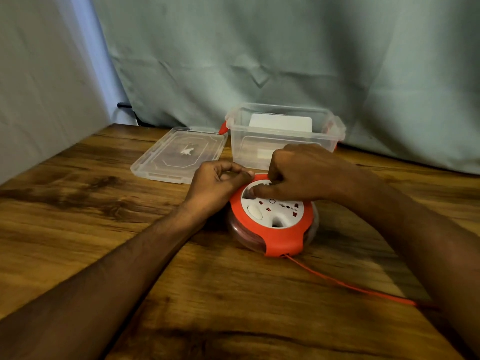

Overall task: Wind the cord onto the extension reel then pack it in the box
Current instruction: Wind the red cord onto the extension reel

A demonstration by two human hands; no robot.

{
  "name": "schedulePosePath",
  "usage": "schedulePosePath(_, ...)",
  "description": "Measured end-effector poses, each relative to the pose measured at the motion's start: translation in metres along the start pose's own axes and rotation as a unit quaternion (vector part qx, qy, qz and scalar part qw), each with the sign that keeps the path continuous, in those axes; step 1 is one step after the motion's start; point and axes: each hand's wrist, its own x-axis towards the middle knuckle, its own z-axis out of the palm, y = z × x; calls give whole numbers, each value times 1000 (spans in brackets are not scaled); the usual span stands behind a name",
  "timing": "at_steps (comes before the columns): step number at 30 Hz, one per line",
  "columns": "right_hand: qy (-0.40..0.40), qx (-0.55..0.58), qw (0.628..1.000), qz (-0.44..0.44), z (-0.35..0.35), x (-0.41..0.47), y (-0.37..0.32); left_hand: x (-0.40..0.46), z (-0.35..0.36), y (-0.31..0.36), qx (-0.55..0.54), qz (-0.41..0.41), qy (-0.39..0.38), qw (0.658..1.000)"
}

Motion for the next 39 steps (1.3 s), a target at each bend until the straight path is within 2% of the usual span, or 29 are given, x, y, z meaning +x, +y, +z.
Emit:
schedulePosePath(2,-1,18,999,-42,-11,-1,1,0,0,0,2,1,-1,1000)
schedulePosePath(6,-125,148,978,-80,-26,-6,7,0,-1,2,7,3,-4,1000)
schedulePosePath(8,-150,189,967,-86,-26,-8,8,0,-1,3,4,0,-6,1000)
schedulePosePath(10,-166,199,962,-92,-24,-8,6,-1,0,3,-6,2,-9,1000)
schedulePosePath(13,-179,155,968,-84,-20,-7,0,0,0,2,-10,6,-6,1000)
schedulePosePath(28,-7,20,998,-57,2,0,-4,-1,0,3,-9,7,-17,1000)
schedulePosePath(39,59,-9,998,-22,9,2,-3,-2,1,4,-3,1,-12,1000)
